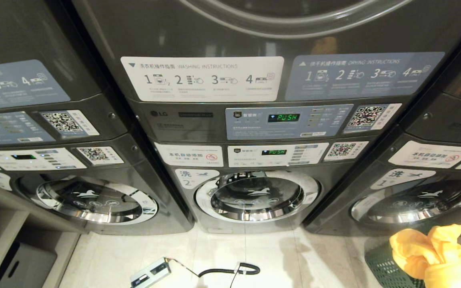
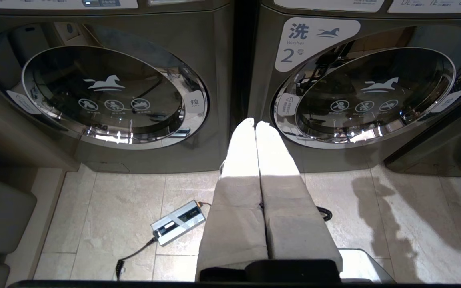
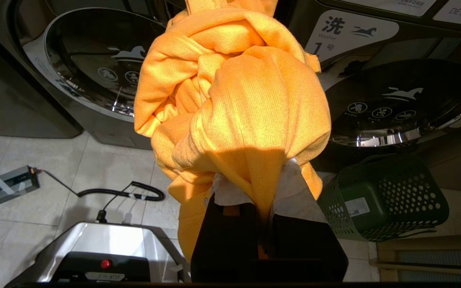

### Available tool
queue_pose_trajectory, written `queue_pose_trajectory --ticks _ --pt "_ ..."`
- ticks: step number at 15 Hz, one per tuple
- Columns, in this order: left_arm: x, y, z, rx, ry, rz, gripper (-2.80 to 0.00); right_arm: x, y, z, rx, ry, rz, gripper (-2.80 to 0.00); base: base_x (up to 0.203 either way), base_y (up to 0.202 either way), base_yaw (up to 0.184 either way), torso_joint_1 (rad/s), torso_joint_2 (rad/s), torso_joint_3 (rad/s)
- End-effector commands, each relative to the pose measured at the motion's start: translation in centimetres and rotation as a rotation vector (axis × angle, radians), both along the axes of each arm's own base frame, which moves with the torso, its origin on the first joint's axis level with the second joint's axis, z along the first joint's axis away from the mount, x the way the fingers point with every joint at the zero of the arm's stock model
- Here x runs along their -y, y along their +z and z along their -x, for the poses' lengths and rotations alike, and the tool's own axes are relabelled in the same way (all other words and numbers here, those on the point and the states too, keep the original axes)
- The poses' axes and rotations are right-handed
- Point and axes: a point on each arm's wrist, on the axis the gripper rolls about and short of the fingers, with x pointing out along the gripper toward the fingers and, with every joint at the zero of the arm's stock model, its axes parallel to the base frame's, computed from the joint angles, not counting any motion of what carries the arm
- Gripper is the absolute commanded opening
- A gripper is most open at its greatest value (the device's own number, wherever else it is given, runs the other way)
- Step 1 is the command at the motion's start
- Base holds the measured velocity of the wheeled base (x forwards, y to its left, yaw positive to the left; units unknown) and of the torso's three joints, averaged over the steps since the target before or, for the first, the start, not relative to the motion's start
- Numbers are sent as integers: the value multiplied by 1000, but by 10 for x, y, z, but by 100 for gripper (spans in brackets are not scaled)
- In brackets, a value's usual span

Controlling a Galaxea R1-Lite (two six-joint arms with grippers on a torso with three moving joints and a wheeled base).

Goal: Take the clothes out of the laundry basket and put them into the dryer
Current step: Put the clothes in the dryer

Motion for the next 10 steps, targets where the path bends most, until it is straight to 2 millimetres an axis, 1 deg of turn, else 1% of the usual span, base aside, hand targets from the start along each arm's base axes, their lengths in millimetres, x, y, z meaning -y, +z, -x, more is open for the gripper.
queue_pose_trajectory --ticks 1,5,10 --pt "0 0 0 0 0 0 -280 0 0 0 1 1 1 -280 0 0 0 0 0 0" --pt "0 0 0 0 0 0 -280 0 0 0 1 1 0 -280 0 0 0 3 0 23" --pt "0 0 0 0 1 0 -280 0 0 0 1 0 1 -280 0 0 0 4 1 179"
